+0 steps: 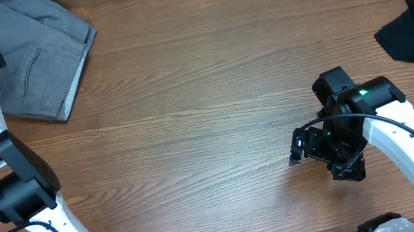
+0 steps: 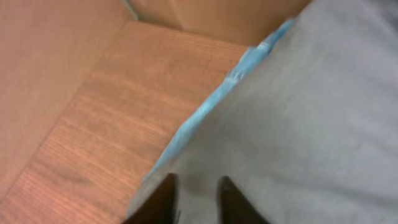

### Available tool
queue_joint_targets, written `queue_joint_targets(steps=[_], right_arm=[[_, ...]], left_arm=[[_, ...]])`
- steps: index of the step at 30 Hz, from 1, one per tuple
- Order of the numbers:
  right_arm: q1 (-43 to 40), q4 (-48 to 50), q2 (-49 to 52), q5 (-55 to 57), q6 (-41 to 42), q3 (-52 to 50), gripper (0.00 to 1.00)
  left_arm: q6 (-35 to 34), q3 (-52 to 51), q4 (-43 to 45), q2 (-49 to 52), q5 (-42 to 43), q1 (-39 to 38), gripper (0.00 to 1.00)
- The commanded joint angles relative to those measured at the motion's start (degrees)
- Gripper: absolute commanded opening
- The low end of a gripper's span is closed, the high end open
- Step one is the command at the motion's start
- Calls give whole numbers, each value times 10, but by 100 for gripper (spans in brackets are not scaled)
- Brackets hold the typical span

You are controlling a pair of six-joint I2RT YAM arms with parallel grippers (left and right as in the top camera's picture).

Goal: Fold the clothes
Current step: 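Lower the grey trousers onto the blue jeans with the left gripper, then press and adjust the grey trousers on the stack with the left gripper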

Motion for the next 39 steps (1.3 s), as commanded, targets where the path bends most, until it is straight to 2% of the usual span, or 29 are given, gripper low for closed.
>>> queue_joint_targets(steps=[1,7,20,24,39], right_arm=[[0,-1,-5,-2,3,10,100],[0,-8,-5,-2,5,10,100],[0,-1,-5,-3,7,10,100],[0,2,-5,-3,7,10,100],[0,5,-5,-3,7,10,100]], left_arm=[[-15,10,27,32,29,7,4],[-14,10,31,78,-9,35,4],[-17,12,29,82,15,94,4],[-17,12,30,97,75,99,4],[-17,12,-24,144,124,95,4]])
